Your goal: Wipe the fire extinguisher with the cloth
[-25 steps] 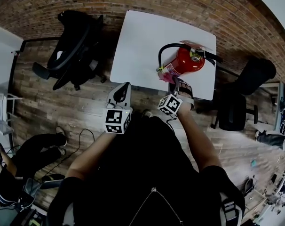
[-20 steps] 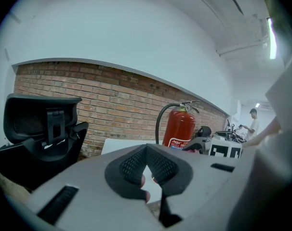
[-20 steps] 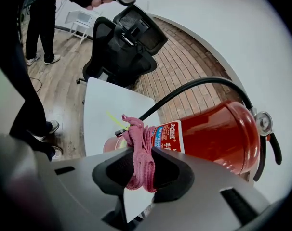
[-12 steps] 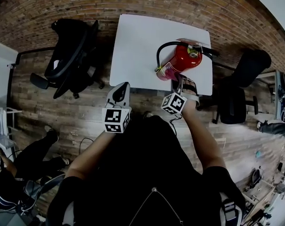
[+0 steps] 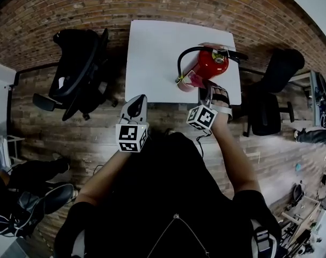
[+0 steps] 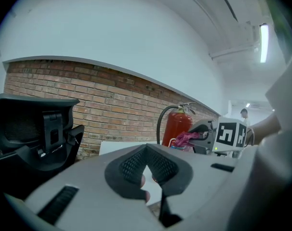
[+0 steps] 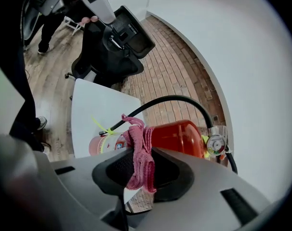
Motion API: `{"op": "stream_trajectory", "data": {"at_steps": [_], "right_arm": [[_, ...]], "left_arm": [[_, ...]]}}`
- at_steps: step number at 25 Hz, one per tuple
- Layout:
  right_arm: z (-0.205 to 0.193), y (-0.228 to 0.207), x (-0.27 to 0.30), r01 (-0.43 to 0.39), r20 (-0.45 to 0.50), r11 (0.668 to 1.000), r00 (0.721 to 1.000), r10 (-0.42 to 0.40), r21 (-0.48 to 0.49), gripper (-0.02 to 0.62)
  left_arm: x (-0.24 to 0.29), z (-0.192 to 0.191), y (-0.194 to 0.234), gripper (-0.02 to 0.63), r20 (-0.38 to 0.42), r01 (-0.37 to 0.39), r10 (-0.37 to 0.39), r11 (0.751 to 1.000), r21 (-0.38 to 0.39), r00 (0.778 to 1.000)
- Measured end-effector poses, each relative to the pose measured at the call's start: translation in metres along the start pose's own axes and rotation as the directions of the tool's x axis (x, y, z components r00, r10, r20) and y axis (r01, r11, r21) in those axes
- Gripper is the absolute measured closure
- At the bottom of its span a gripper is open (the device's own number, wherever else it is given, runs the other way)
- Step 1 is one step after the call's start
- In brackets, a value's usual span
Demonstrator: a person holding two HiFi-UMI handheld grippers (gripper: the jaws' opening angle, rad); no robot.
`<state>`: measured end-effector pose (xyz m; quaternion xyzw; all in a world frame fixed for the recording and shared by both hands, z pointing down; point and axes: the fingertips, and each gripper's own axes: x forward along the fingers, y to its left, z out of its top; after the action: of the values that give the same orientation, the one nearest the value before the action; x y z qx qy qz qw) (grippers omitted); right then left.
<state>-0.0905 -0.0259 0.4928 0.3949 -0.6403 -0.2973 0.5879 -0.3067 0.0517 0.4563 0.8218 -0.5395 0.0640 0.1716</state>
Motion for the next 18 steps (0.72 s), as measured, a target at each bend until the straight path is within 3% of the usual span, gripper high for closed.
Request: {"op": "stream_trajectory", "data": {"at_steps": [18], "right_arm": [[0.017,-0.063,-0.038,0.126,-0.044,0.992,0.991,-0.125,0.022,0.491]], "left_arm": [[0.002,0.0,0.014,0.576,0.004,0.039,-0.039,0.999,-0.014,0.999]]}}
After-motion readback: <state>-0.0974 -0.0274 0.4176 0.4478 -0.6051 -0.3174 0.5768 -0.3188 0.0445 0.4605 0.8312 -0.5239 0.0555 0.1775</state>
